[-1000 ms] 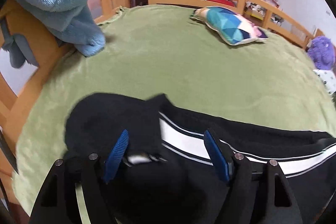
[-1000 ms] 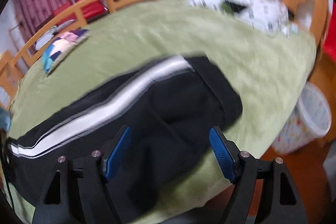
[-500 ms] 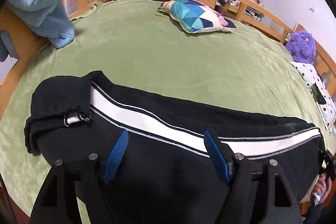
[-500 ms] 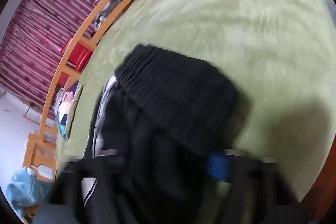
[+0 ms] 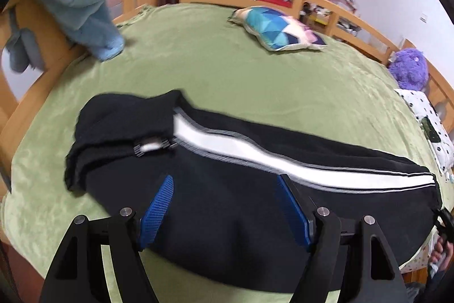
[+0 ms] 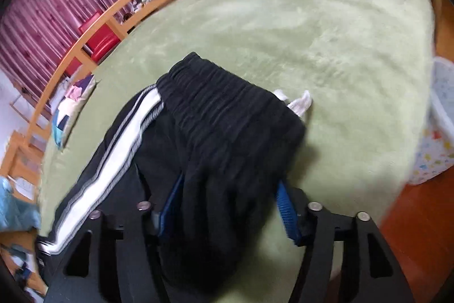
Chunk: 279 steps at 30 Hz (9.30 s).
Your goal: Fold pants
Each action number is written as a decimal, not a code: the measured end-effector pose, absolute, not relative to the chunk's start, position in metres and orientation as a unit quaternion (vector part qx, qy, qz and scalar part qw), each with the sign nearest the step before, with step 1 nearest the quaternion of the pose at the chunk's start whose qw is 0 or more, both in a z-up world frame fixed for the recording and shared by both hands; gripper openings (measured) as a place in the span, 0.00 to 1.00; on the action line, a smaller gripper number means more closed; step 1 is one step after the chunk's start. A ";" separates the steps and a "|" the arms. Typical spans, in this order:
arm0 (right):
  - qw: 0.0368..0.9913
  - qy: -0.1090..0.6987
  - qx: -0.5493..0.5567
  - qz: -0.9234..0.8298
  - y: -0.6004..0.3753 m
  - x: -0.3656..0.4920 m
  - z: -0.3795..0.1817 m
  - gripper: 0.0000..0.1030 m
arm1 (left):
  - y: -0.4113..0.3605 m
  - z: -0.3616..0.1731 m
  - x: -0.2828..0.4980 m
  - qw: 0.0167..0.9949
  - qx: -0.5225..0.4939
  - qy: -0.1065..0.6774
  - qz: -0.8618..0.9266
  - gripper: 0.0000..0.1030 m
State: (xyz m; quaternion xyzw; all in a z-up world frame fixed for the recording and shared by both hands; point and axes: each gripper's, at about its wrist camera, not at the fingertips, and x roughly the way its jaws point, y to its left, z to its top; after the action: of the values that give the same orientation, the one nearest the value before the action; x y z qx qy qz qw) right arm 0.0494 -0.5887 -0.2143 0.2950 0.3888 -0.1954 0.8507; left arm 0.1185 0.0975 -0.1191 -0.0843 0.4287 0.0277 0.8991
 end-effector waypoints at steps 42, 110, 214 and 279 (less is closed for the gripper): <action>0.918 0.357 0.140 -0.099 -0.343 0.125 -0.093 0.66 | 0.252 -0.105 0.280 0.923 -0.045 0.347 0.164 0.34; 0.909 0.411 0.061 -0.030 -0.285 0.139 -0.129 0.66 | 0.304 -0.165 0.195 0.877 -0.162 0.452 0.031 0.61; 0.871 0.487 0.067 -0.004 -0.216 0.129 -0.189 0.49 | 0.339 -0.186 0.231 0.862 -0.252 0.439 0.006 0.73; 0.911 0.408 0.061 0.003 -0.229 0.063 -0.132 0.49 | 0.250 -0.120 0.129 0.913 -0.141 0.372 0.096 0.23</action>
State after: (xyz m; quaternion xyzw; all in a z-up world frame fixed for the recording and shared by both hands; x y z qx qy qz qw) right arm 0.0632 -0.2292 -0.1315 0.0611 0.4079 0.0031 0.9110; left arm 0.1288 0.2496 -0.1199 -0.1410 0.3716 0.0957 0.9126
